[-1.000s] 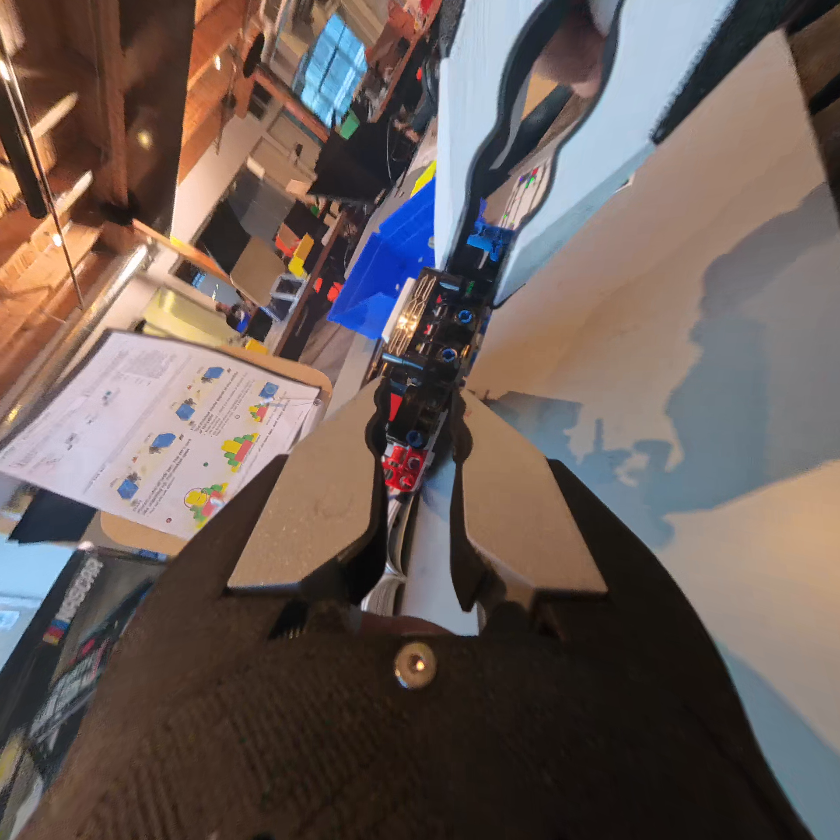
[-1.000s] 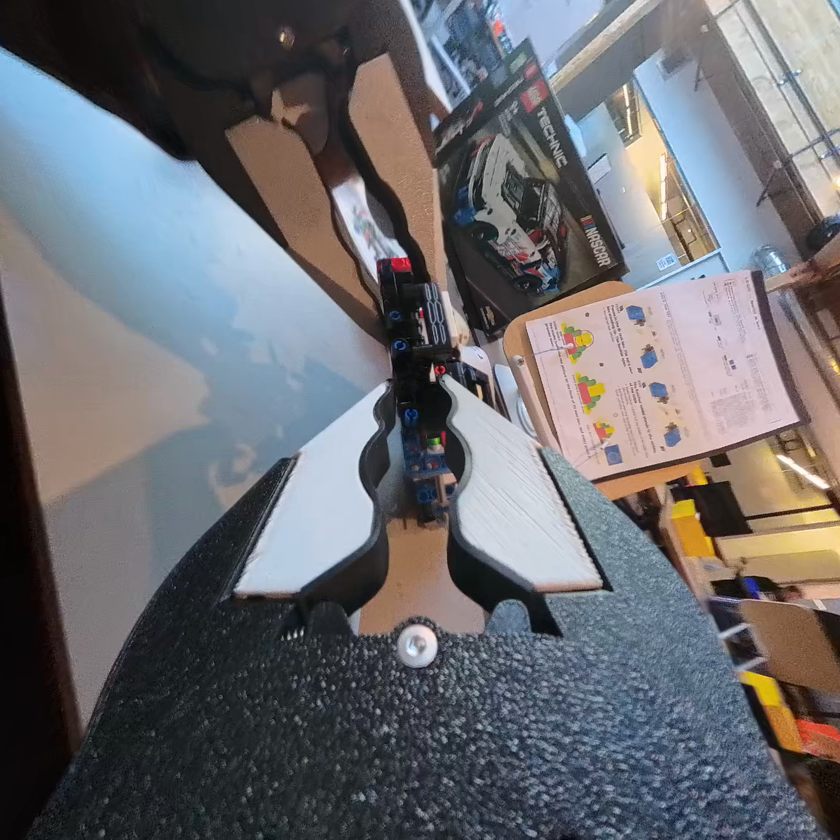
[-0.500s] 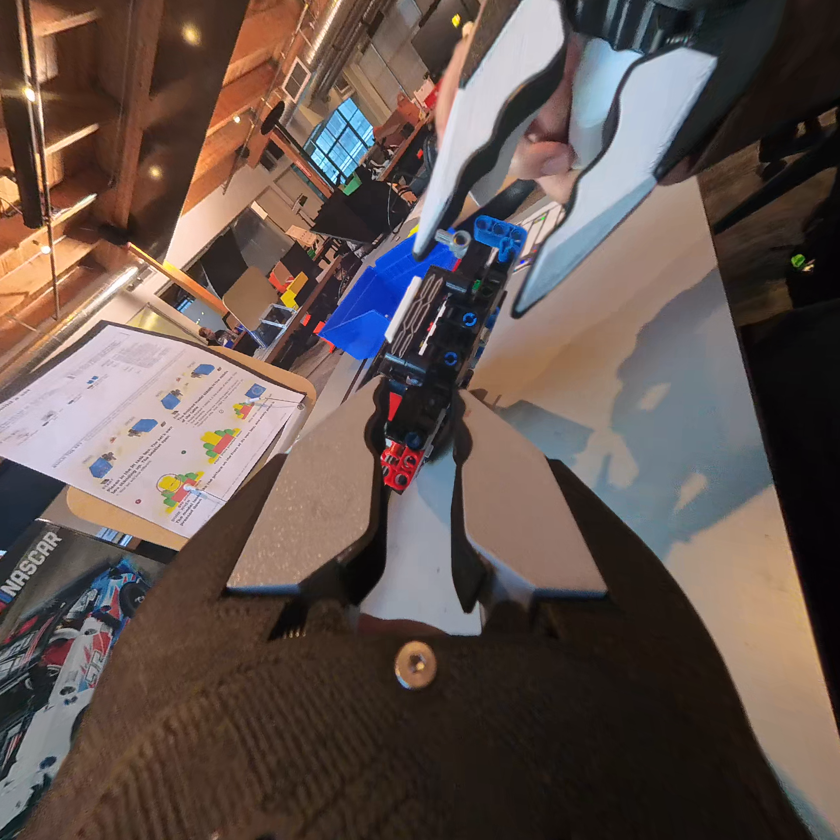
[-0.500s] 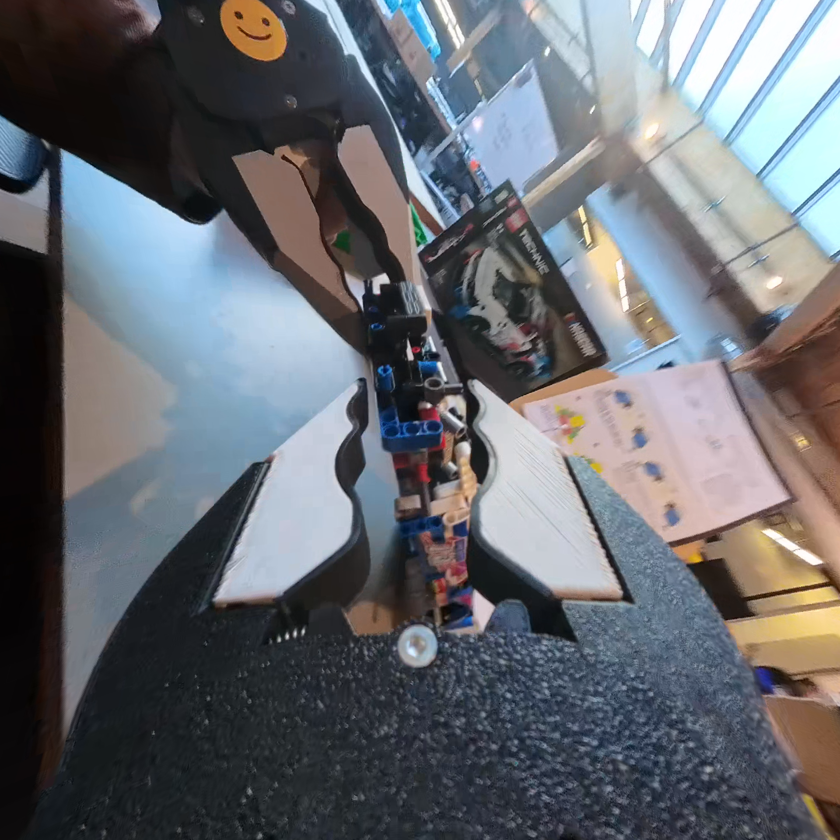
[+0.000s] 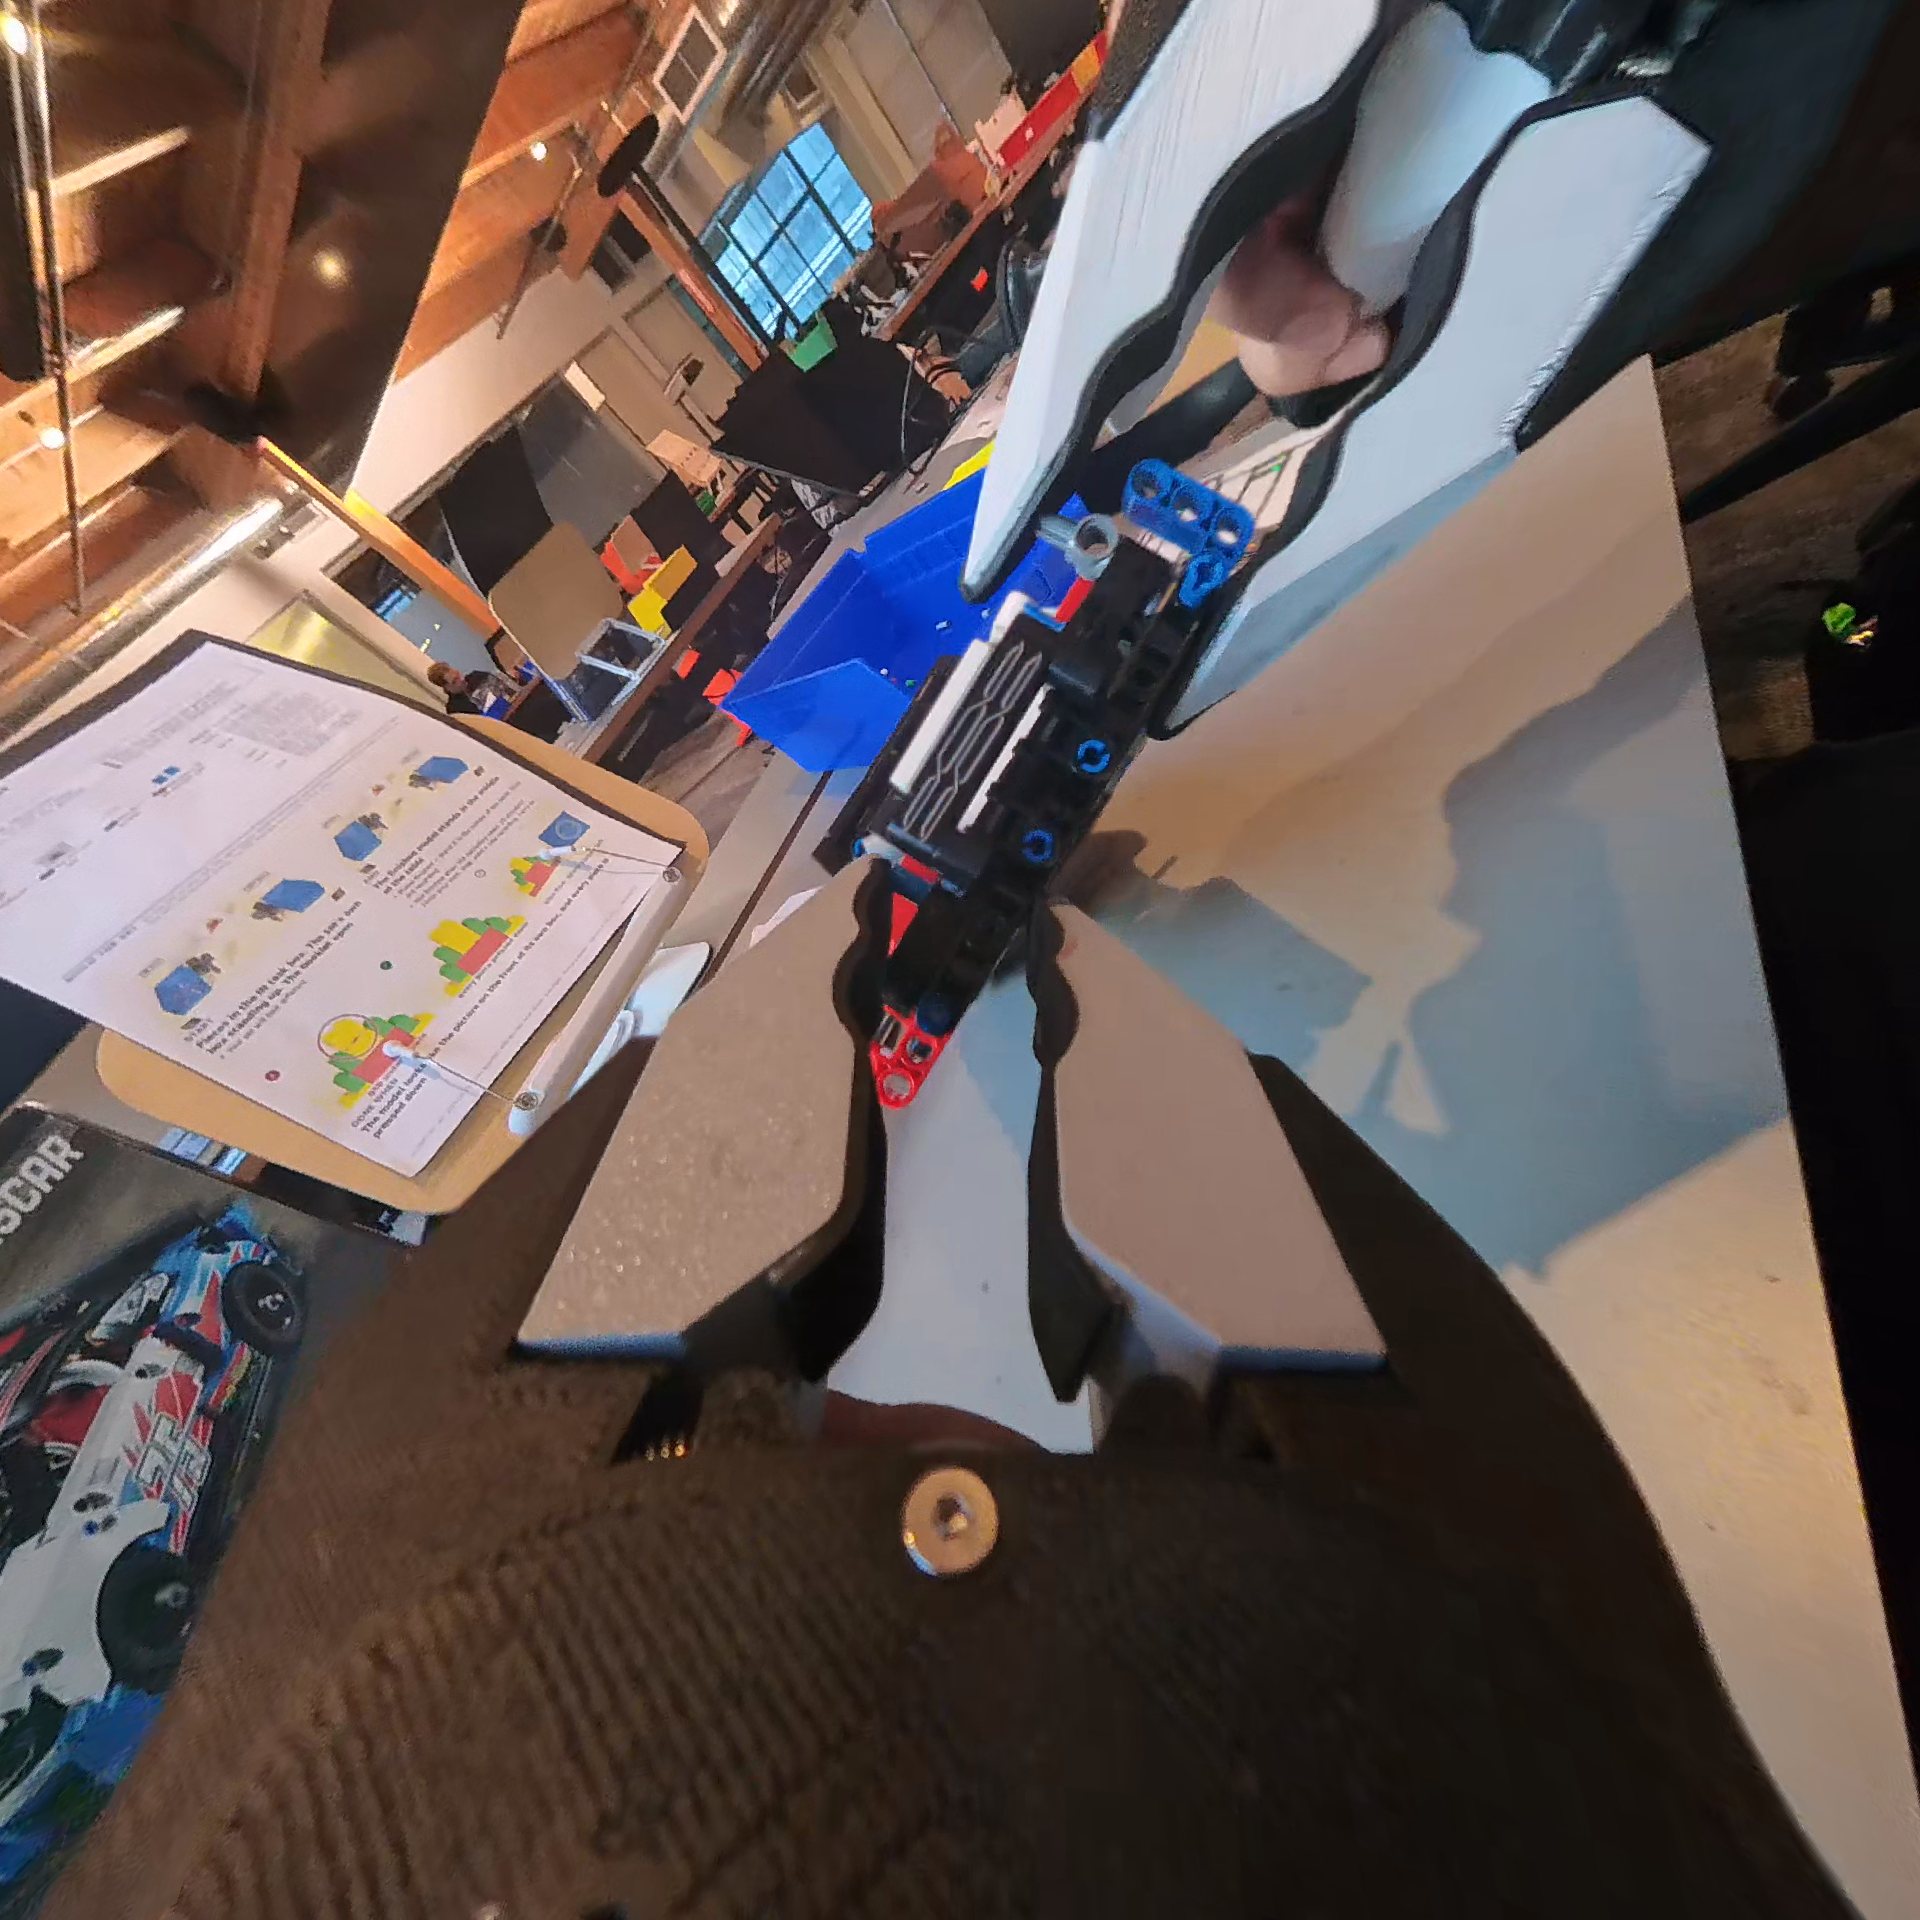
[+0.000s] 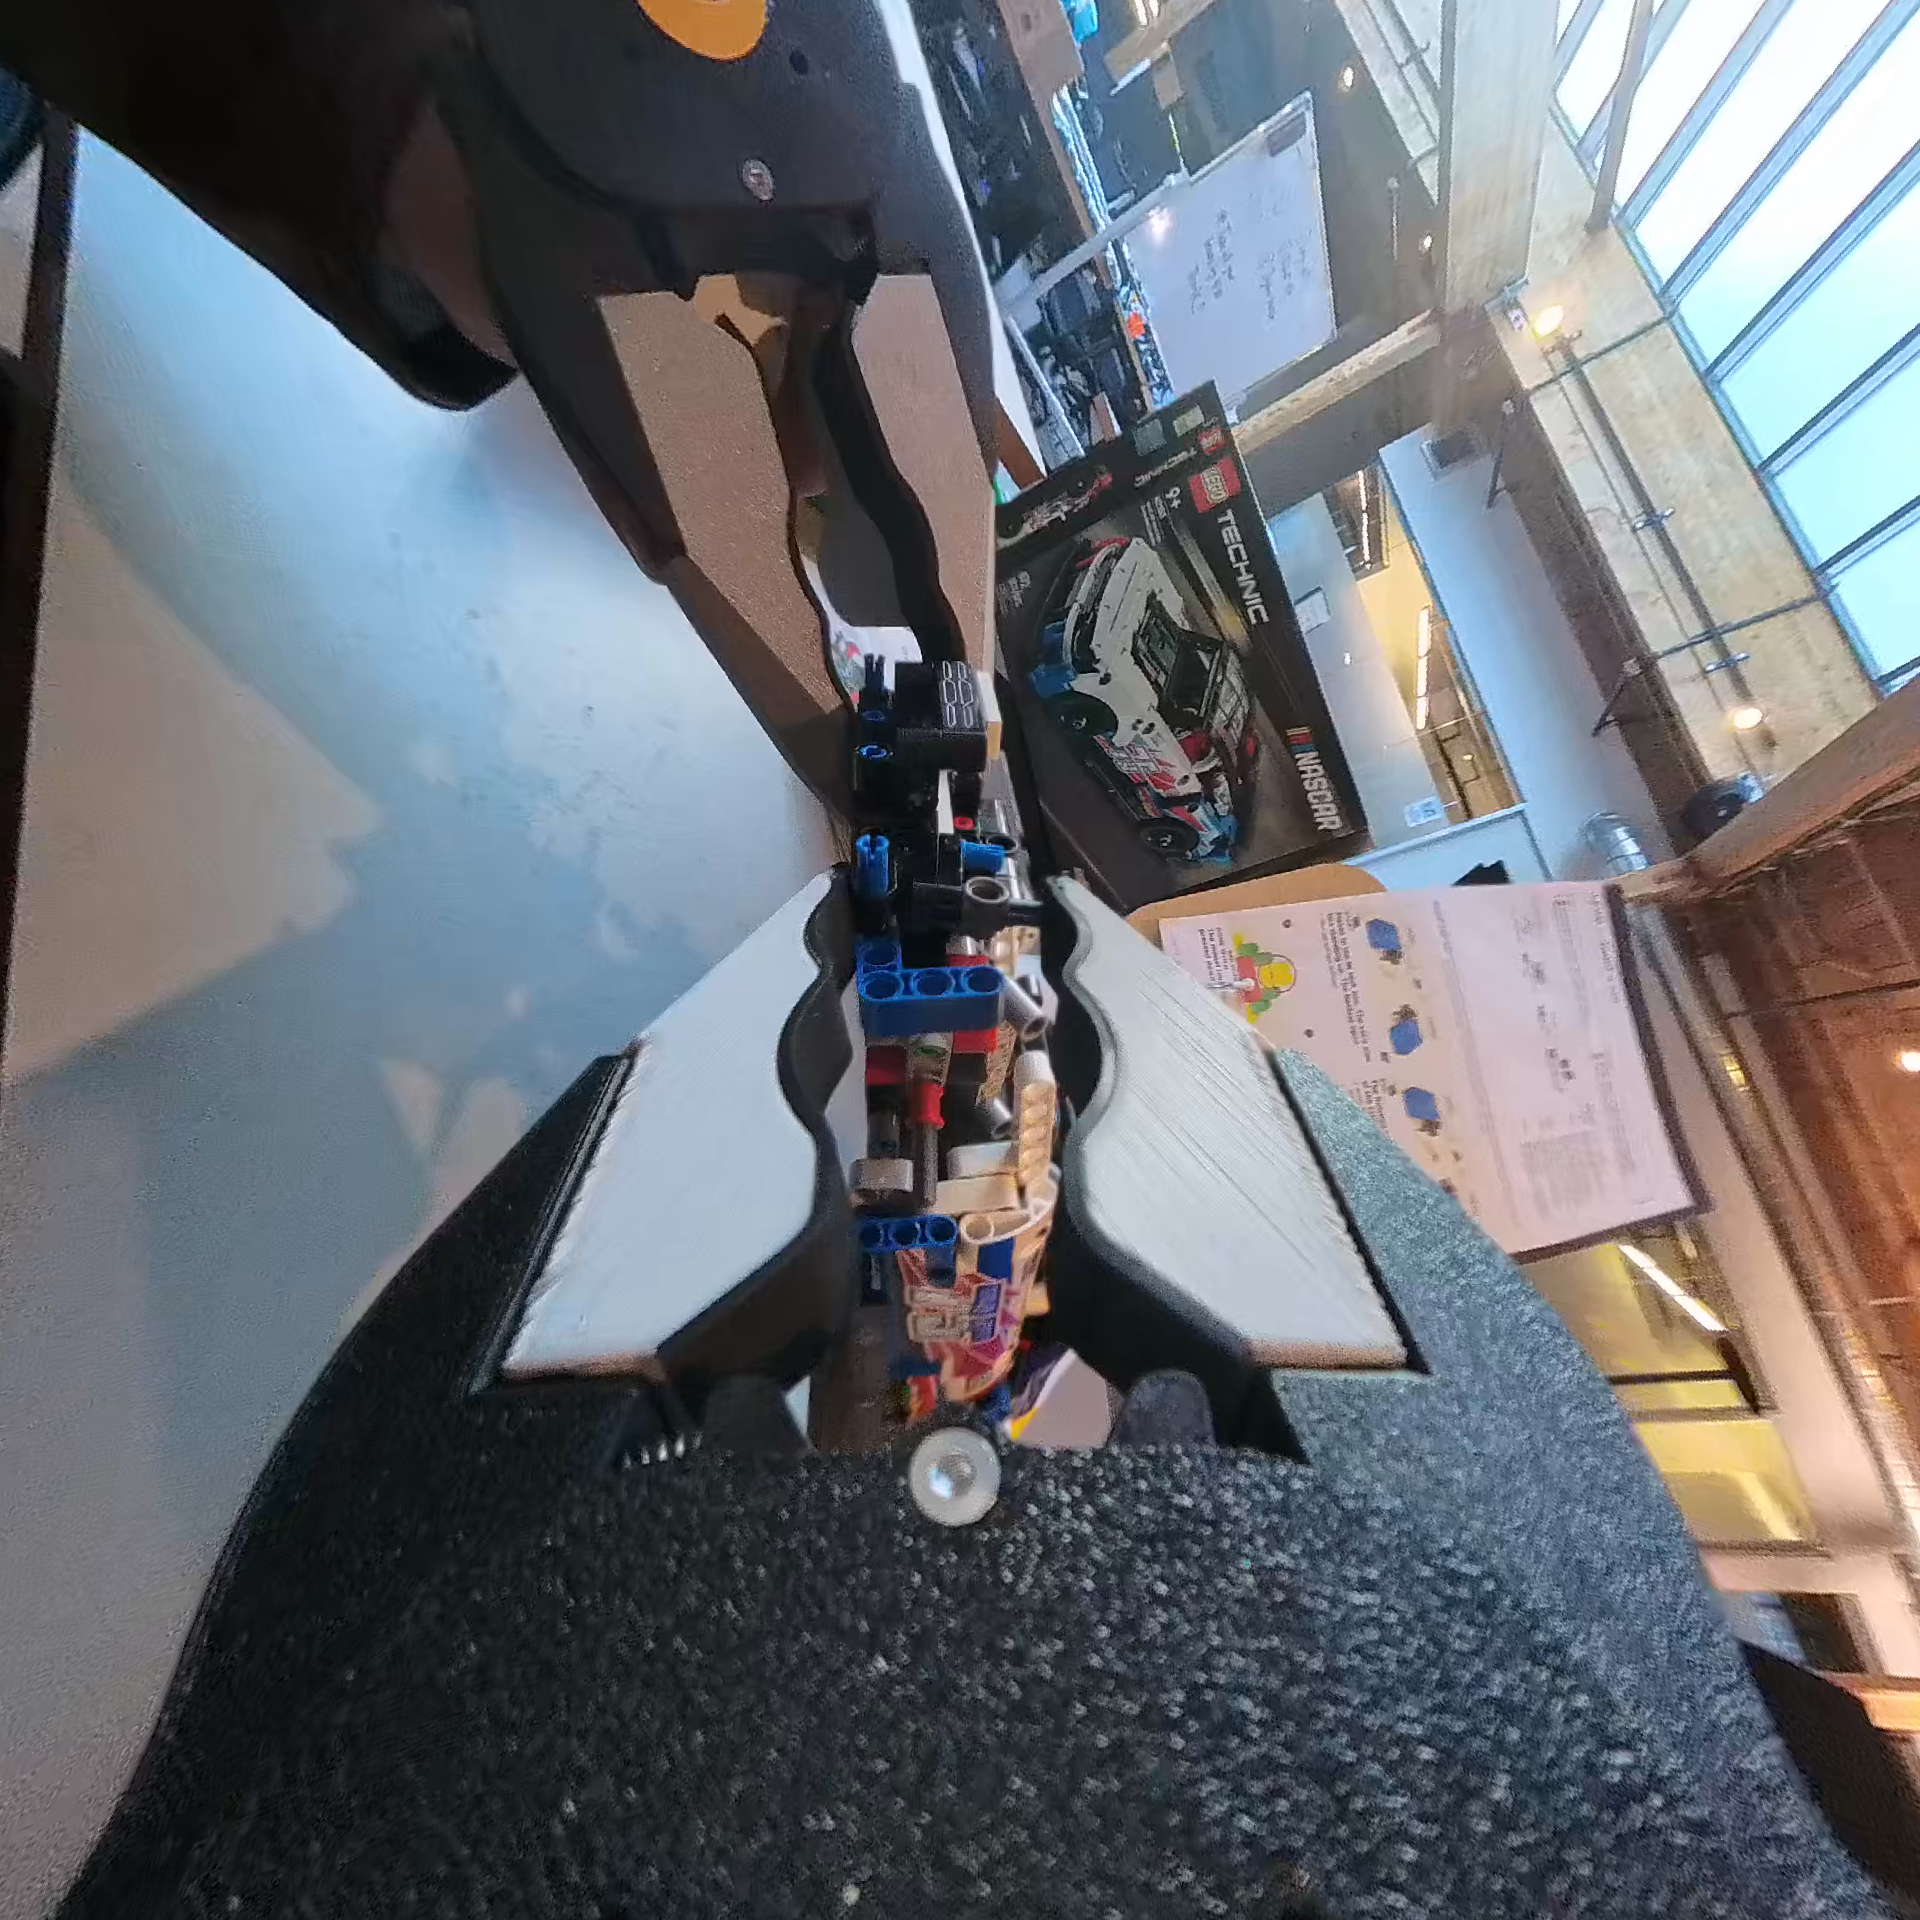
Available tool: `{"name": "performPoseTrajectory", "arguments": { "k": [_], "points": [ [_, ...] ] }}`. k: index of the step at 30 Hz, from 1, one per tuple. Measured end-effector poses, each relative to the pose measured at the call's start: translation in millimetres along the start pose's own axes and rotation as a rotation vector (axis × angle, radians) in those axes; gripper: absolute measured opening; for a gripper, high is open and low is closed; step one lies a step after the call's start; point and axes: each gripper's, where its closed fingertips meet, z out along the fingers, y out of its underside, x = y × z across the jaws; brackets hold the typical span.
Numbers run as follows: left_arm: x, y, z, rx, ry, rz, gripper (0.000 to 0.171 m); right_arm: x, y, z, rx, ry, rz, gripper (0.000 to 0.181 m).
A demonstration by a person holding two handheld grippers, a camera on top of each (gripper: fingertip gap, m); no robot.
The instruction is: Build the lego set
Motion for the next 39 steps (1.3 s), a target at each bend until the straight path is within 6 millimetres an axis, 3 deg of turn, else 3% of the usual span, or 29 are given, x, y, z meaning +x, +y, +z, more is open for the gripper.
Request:
{"name": "performPoseTrajectory", "arguments": {
  "k": [5, 9, 14, 18, 25, 32, 39],
  "points": [
    [13.4, 30.9, 9.9, -0.138, 0.026, 0.036, 0.022, -27.3, -0.8, 9.9, -0.035, -0.037, -0.138, 0.032],
    [29.7, 39.4, 16.5, -0.111, 0.097, 0.008, 0.022, -36.9, -7.8, 11.3, -0.009, -0.144, -0.038, 0.033],
    [38.8, 55.2, 21.4, -0.174, 0.084, 0.024, 0.021, -48.5, 10.1, 13.0, -0.03, -0.174, 0.052, 0.031],
    [33.1, 45.1, 19.9, -0.159, 0.065, -0.006, 0.021, -38.8, 9.5, 6.6, 0.029, -0.129, 0.135, 0.032],
    [29.8, 31.4, 22.6, -0.18, 0.096, 0.038, 0.022, -28.5, 11.4, -3.8, 0.006, -0.105, 0.113, 0.038],
    [29.2, 13.4, 27.8, -0.186, 0.114, 0.035, 0.021, -17.4, 10.4, -20.6, -0.133, -0.106, -0.062, 0.038],
    [25.2, -3.6, 34.5, -0.187, 0.123, -0.001, 0.021, -5.6, 8.3, -34.9, -0.268, -0.096, -0.066, 0.032]
  ]
}}
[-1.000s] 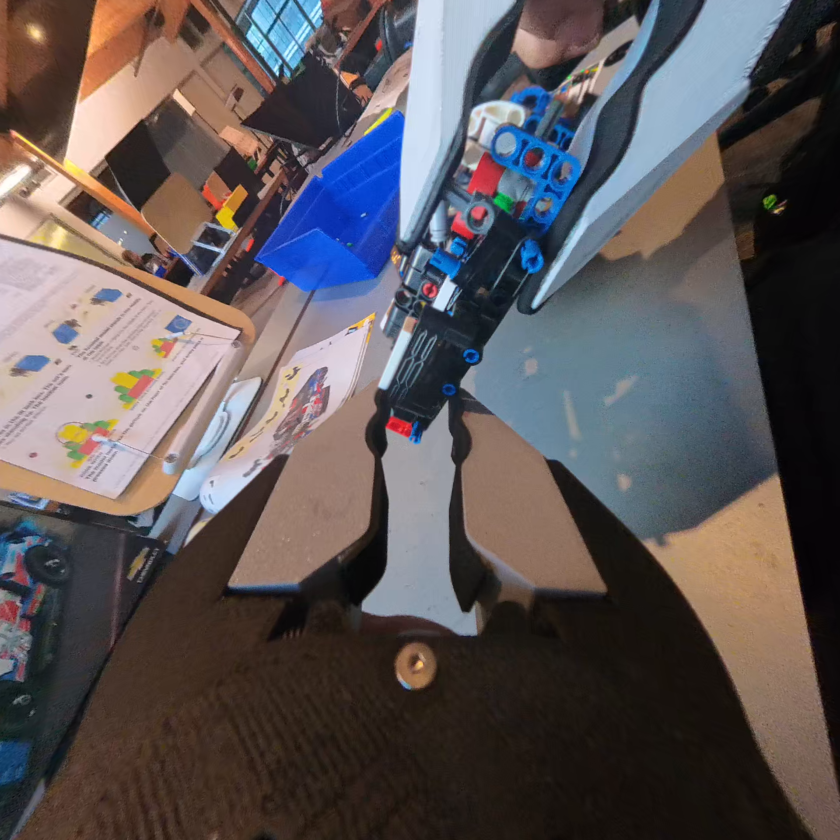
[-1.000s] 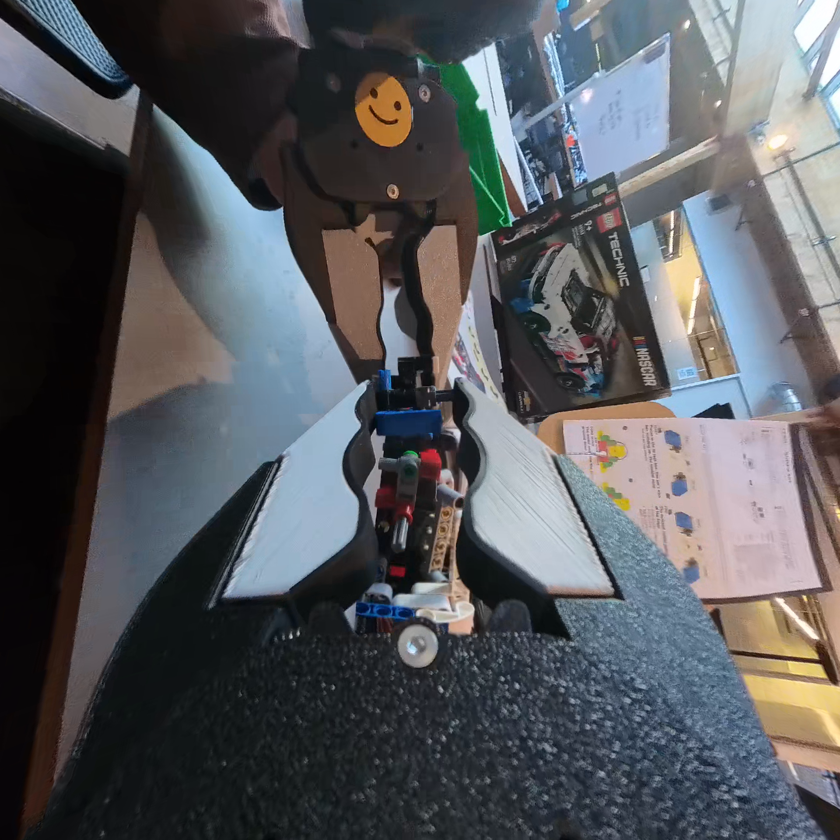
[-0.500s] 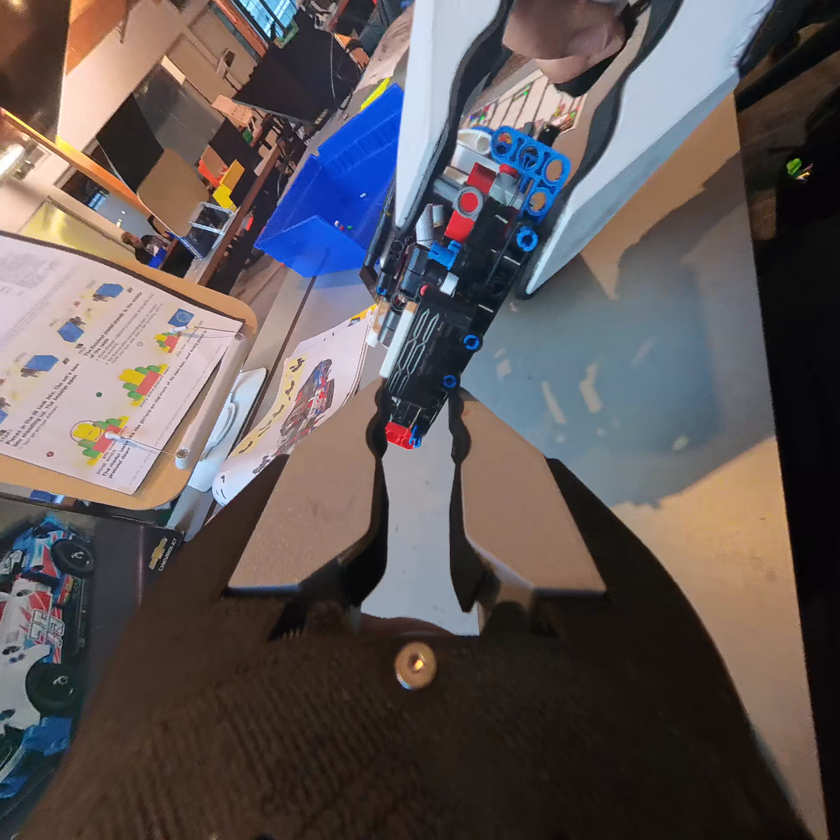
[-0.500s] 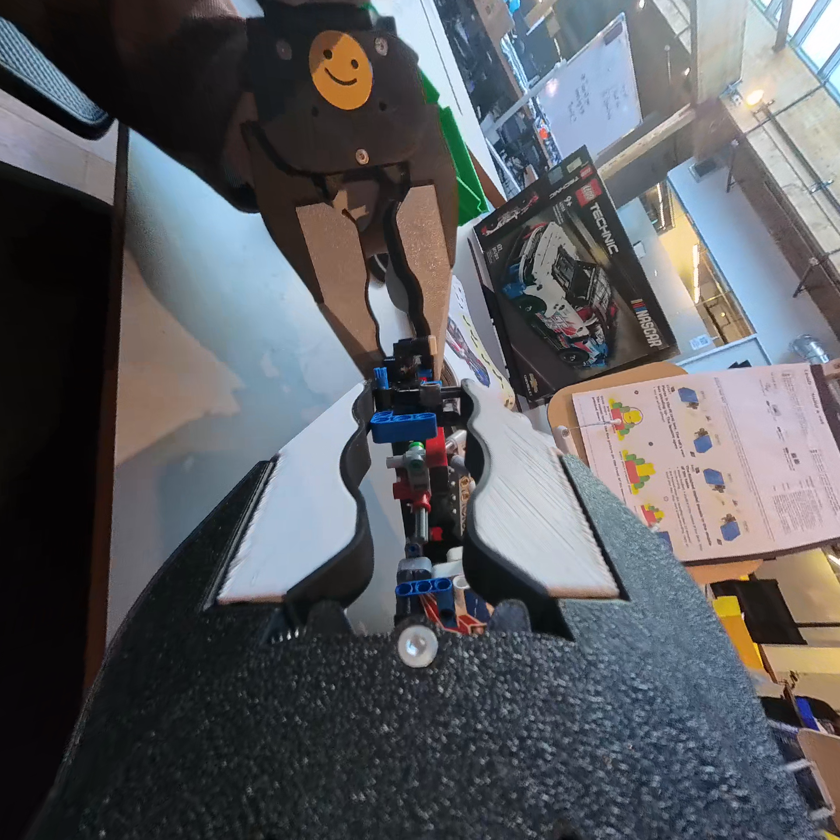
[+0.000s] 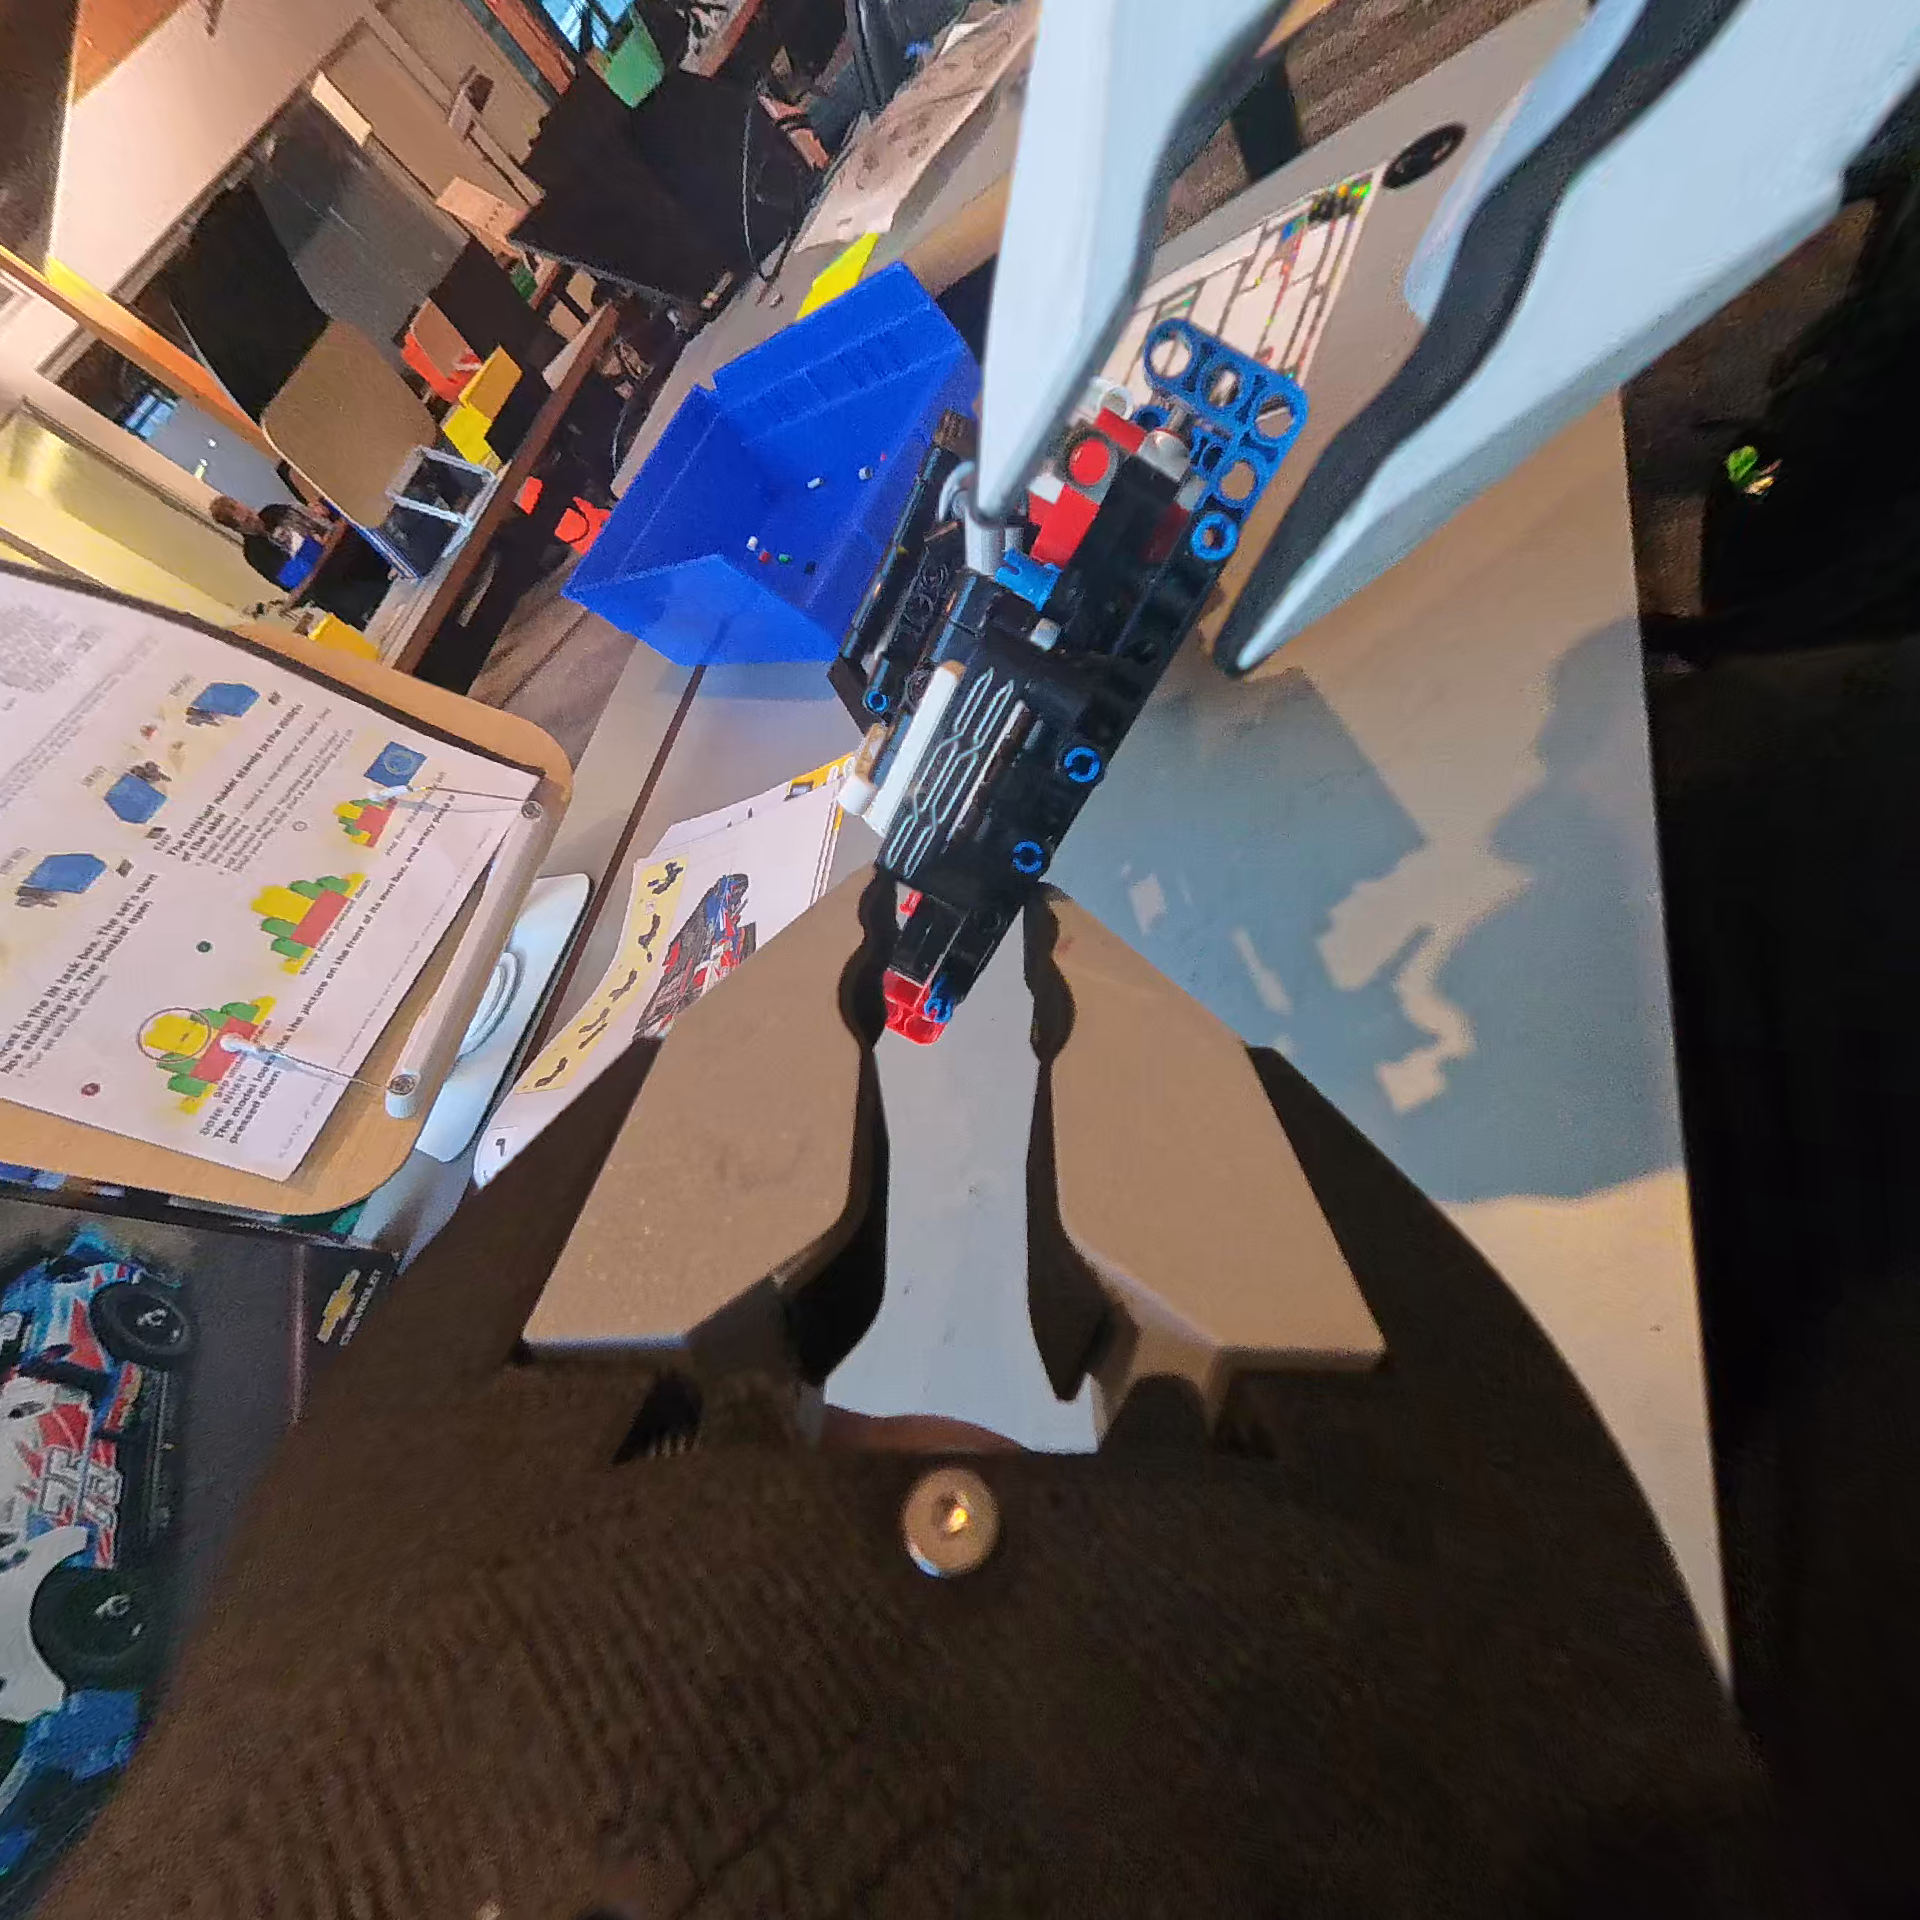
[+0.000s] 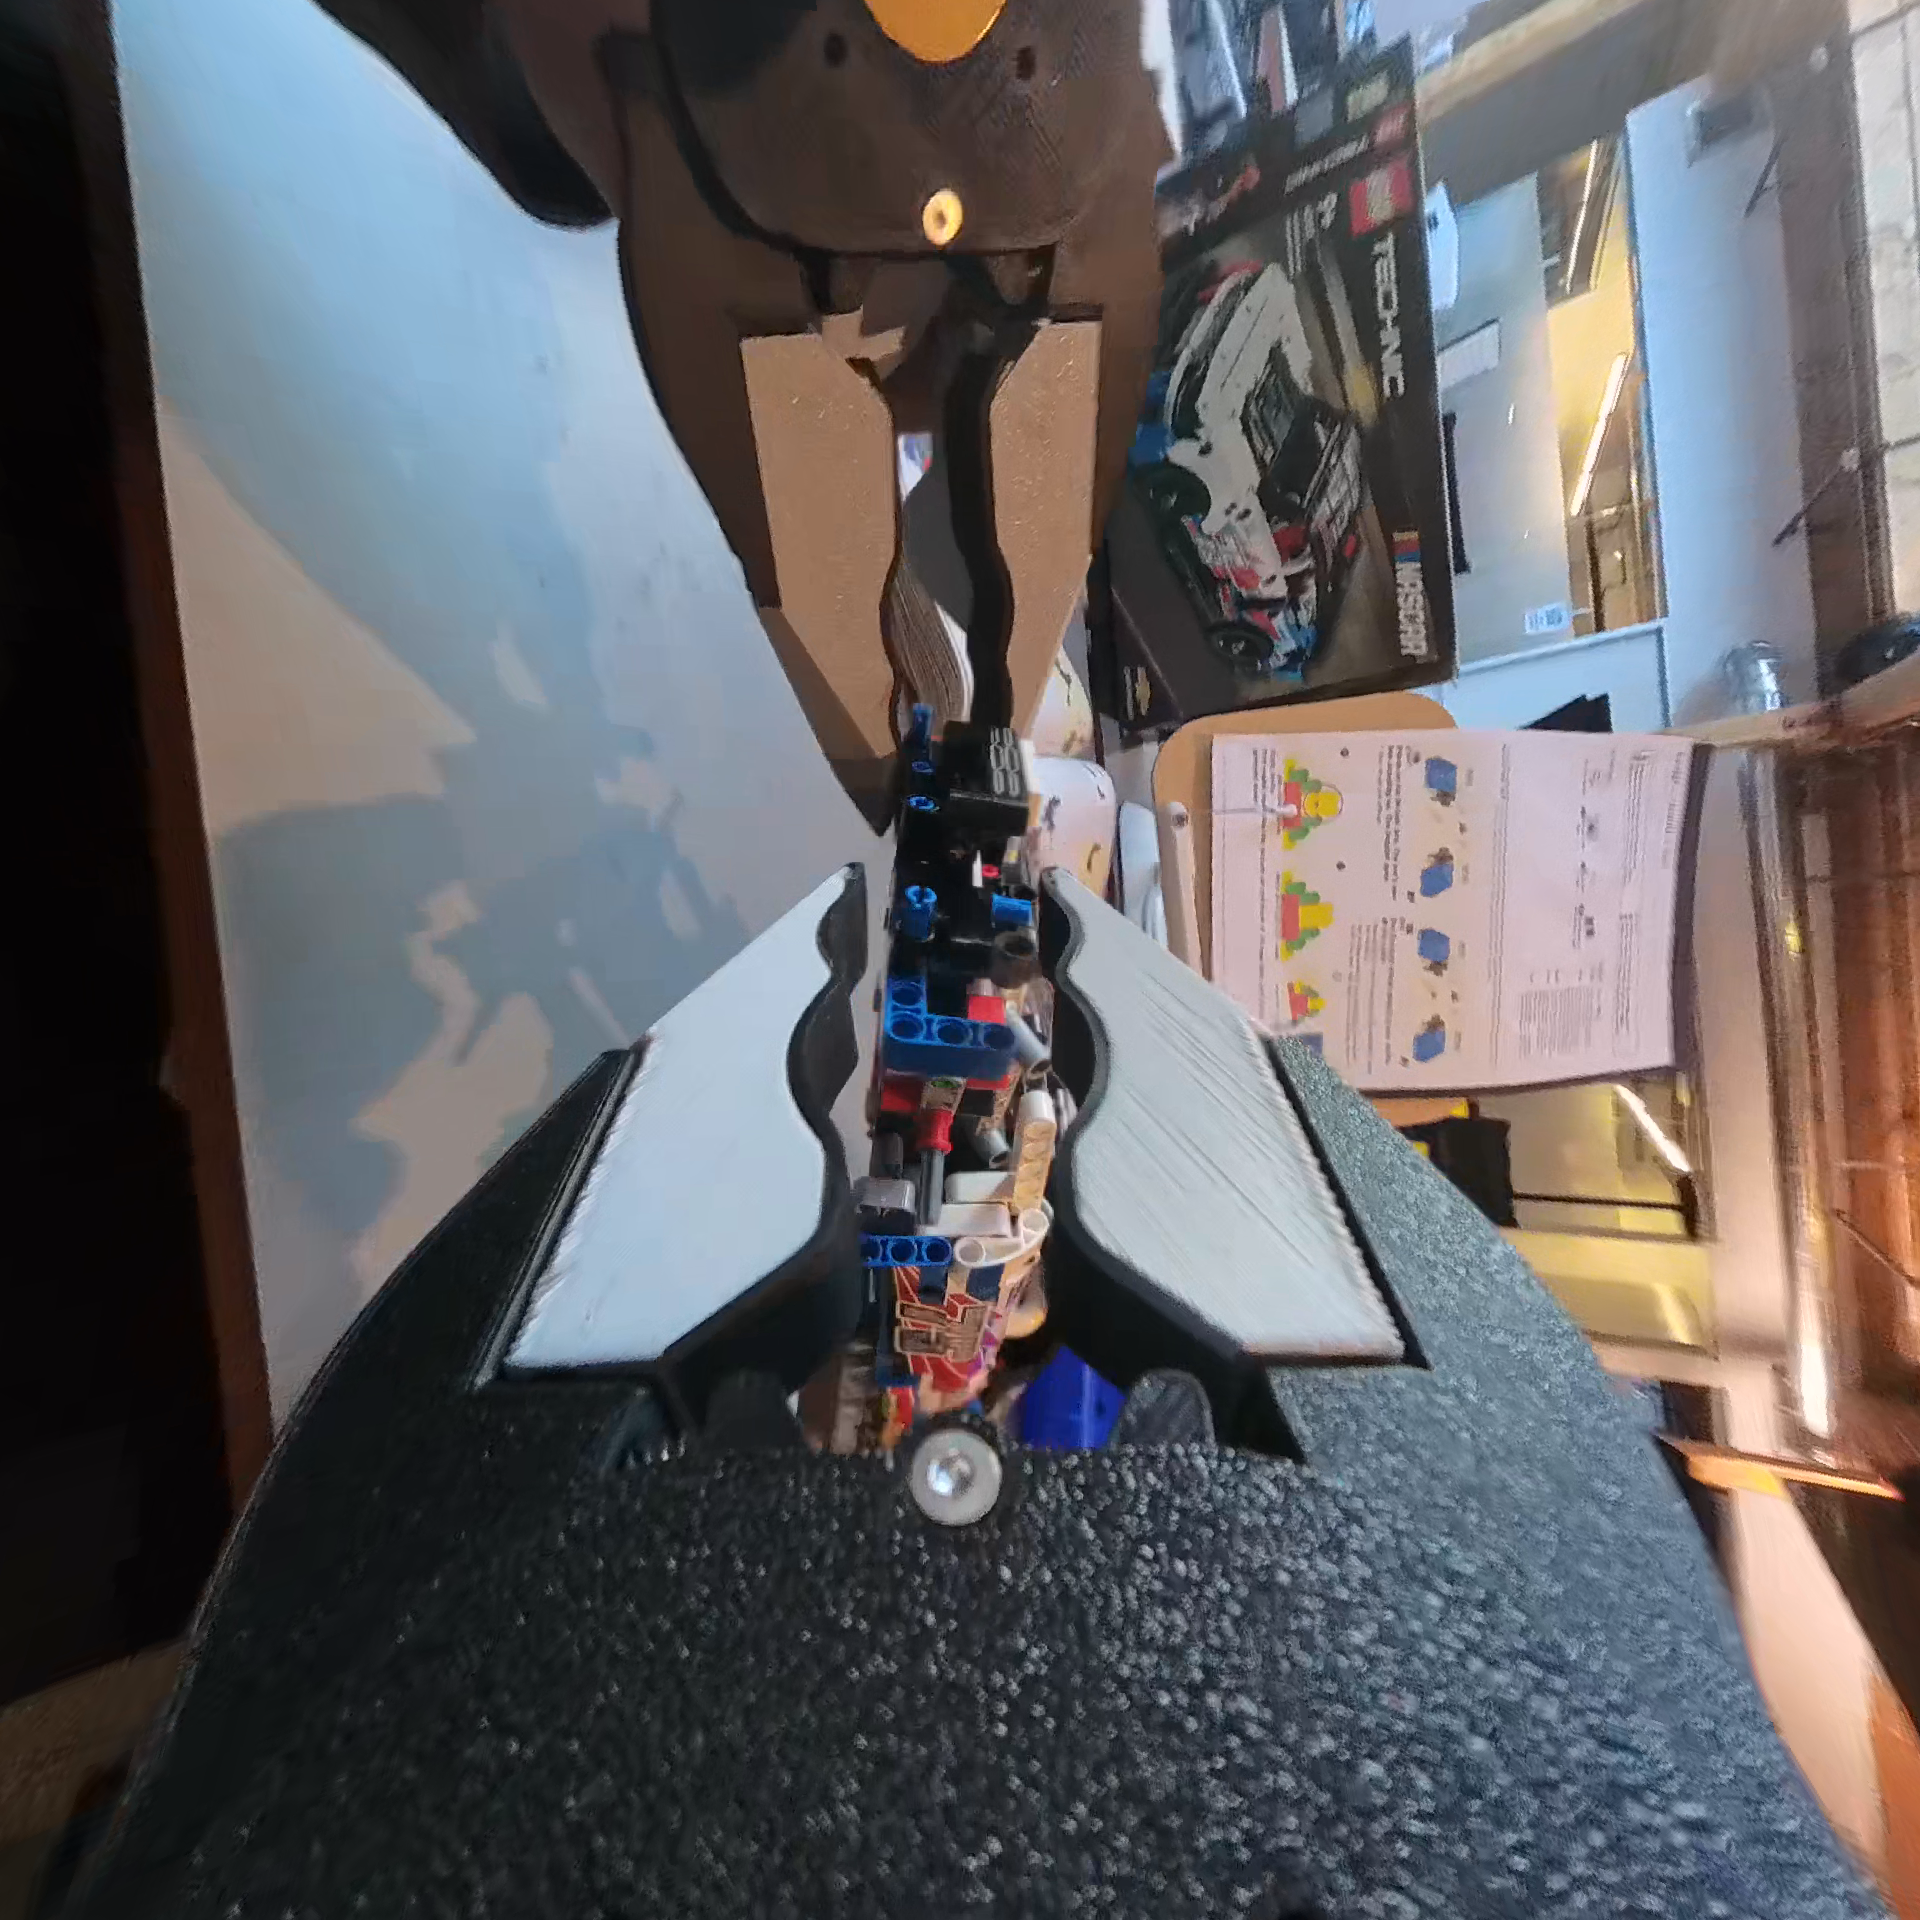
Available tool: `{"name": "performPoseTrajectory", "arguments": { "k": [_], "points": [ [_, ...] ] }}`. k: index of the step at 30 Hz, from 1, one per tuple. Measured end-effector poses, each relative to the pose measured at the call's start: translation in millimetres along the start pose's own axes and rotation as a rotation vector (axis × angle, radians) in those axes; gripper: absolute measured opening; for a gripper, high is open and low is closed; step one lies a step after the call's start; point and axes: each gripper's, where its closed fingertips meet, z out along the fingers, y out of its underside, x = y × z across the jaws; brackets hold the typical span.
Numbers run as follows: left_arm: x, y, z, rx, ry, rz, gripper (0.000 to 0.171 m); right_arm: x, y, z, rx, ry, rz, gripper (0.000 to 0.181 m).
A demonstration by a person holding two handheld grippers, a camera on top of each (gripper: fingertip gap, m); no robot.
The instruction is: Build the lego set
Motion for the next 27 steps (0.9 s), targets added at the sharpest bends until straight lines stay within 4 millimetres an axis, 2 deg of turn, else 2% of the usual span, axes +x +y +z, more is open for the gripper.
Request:
{"name": "performPoseTrajectory", "arguments": {
  "k": [4, 9, 18, 21, 24, 27],
  "points": [
    [-0.9, -16.1, -3.7, 0.018, 0.018, -0.005, 0.021, 7.6, 7.7, -4.7, -0.108, 0.079, -0.081, 0.031],
    [-0.9, -35.6, -10.9, 0.045, 0.052, -0.012, 0.021, 18.2, 6.8, -18.8, -0.097, 0.103, 0.035, 0.029],
    [5.1, -54.0, -12.1, 0.086, 0.059, 0.001, 0.022, 20.4, 10.3, -37.1, -0.043, 0.232, 0.006, 0.028],
    [9.7, -60.1, -14.4, 0.127, 0.098, -0.072, 0.025, 17.9, 11.8, -40.7, -0.013, 0.263, 0.009, 0.027],
    [1.6, -67.6, -23.5, 0.21, 0.119, -0.197, 0.03, 16.2, 20.1, -45.5, -0.001, 0.292, 0.048, 0.027],
    [2.2, -57.9, -24.3, 0.211, 0.149, -0.235, 0.042, 10.3, 27.8, -51.2, 0.025, 0.315, 0.069, 0.024]
  ]
}}
